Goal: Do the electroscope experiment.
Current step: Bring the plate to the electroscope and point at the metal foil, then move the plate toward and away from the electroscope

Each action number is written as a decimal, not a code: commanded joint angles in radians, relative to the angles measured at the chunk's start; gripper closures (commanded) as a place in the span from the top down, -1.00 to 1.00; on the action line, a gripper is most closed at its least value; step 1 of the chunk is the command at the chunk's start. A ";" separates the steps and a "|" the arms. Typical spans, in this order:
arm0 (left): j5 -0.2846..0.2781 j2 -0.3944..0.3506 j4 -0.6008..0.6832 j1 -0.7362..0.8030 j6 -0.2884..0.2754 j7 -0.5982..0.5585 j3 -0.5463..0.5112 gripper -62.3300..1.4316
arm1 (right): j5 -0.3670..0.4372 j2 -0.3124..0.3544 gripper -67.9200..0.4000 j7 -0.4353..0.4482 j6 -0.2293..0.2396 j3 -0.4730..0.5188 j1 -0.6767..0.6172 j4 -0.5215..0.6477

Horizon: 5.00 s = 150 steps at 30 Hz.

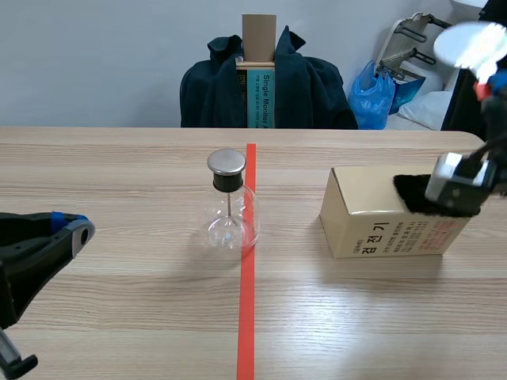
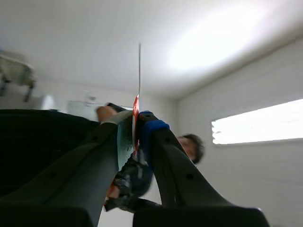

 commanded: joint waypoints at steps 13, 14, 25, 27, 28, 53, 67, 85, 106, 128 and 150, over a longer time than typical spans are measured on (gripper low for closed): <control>-0.064 -0.195 -0.304 -0.179 -0.062 -0.169 0.123 -0.87 | 0.195 0.010 -0.96 0.008 -0.061 0.283 0.237 0.342; -0.064 -0.204 -0.332 -0.198 -0.065 -0.192 0.148 -0.87 | 0.207 0.010 -0.96 0.008 -0.061 0.296 0.246 0.361; -0.063 -0.156 -0.687 -0.652 -0.059 -0.261 0.553 -0.87 | 0.312 0.009 -0.96 0.023 -0.061 0.391 0.261 0.496; -0.063 -0.121 -0.762 -0.735 -0.056 -0.261 0.600 -0.87 | 0.333 0.009 -0.96 0.026 -0.061 0.402 0.260 0.510; -0.063 -0.101 -0.798 -0.771 -0.053 -0.261 0.617 -0.87 | 0.343 0.009 -0.96 0.027 -0.061 0.406 0.260 0.517; 0.019 0.121 -1.065 -0.964 -0.053 -0.294 0.704 -0.86 | 0.407 -0.018 -0.96 0.111 0.071 0.385 0.212 0.528; 0.020 0.122 -1.065 -0.959 -0.050 -0.294 0.704 -0.86 | 0.402 -0.214 -0.96 0.357 0.595 0.060 0.189 0.401; 0.020 0.122 -1.065 -0.959 -0.050 -0.294 0.704 -0.86 | 0.159 -0.398 -0.96 0.593 0.447 -0.077 0.198 0.025; 0.020 0.122 -1.065 -0.959 -0.050 -0.287 0.704 -0.86 | 0.053 -0.480 -0.96 0.671 0.295 -0.077 0.253 -0.247; 0.020 0.122 -1.065 -0.959 -0.050 -0.285 0.704 -0.86 | 0.013 -0.480 -0.96 0.903 0.296 -0.077 0.230 -0.247; 0.020 0.122 -1.065 -0.959 -0.050 -0.283 0.704 -0.86 | 0.013 -0.478 -0.96 0.595 0.295 -0.074 0.230 -0.247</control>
